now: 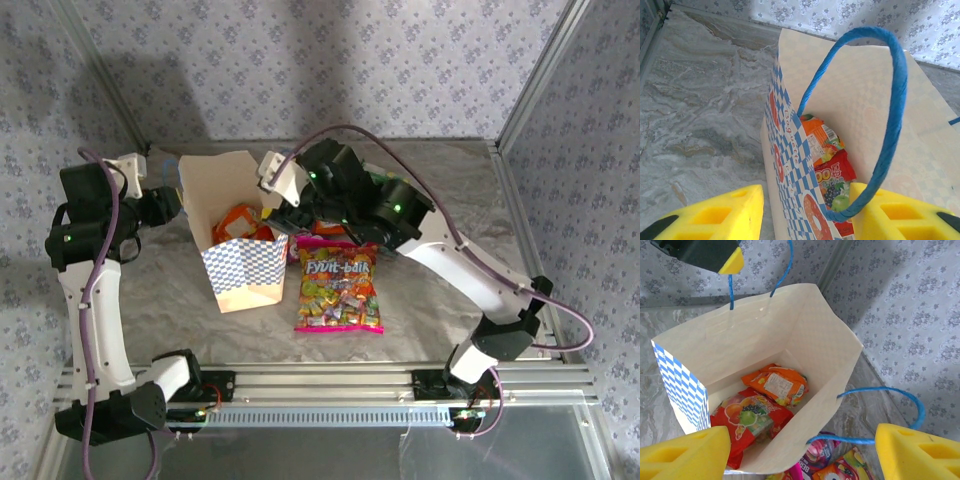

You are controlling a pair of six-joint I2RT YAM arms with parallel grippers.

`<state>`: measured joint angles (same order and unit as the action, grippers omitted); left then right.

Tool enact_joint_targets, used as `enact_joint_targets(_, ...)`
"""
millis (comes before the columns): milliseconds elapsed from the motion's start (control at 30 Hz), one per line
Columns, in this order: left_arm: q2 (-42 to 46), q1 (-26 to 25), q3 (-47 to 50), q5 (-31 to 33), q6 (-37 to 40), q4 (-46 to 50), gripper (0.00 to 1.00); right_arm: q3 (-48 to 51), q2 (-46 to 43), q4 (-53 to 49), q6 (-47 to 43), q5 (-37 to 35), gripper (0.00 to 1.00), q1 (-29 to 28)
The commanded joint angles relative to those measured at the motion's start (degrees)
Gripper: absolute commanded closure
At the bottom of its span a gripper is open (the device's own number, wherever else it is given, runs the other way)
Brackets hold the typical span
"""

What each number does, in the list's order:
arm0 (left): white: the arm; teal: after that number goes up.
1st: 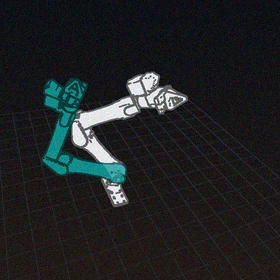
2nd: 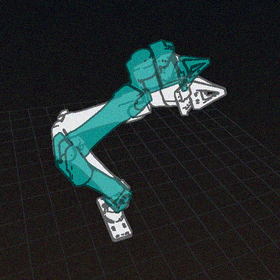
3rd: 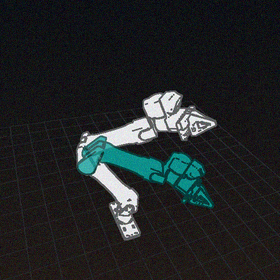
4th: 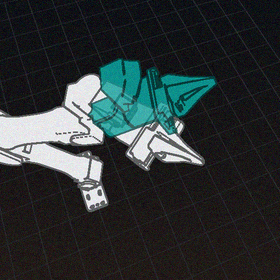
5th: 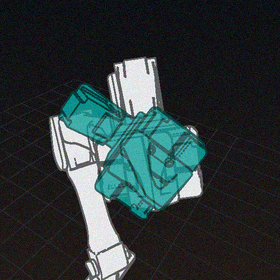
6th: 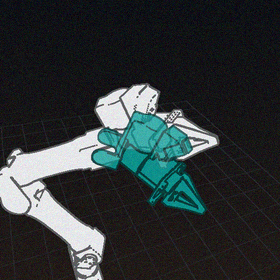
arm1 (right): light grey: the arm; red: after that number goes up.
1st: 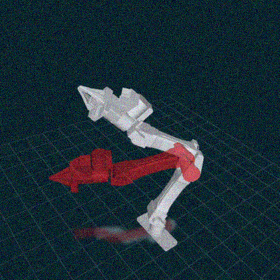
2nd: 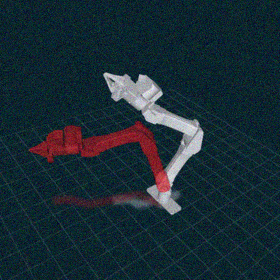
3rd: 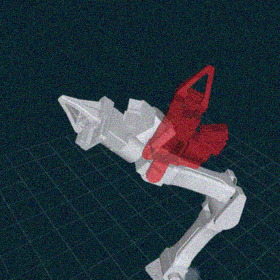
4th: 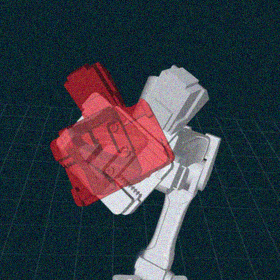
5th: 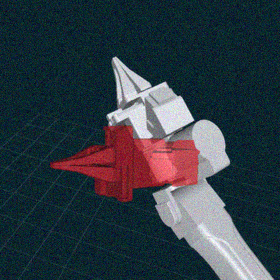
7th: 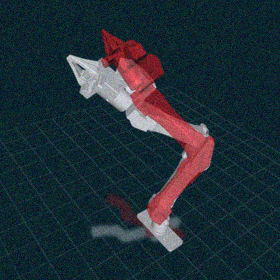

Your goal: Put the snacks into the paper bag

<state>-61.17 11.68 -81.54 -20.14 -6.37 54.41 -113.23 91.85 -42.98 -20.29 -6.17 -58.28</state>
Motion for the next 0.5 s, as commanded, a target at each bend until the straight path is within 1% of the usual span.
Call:
enact_joint_targets(0,0.4,0.1,-2.2,-0.5,-1.2,0.6,0.51,2.9,-4.1,1.2,1.4,-2.1,0.22,0.0)
enact_joint_targets(233,-0.4,-0.9,-2.2,0.0,-1.7,0.7,0.51,10.3,-10.9,1.4,3.2,-6.0,0.20,1.2)
enact_joint_targets(467,-0.9,-1.4,-2.3,1.4,-1.9,1.1,0.51,19.1,-18.8,1.7,6.5,-6.7,0.18,5.1)
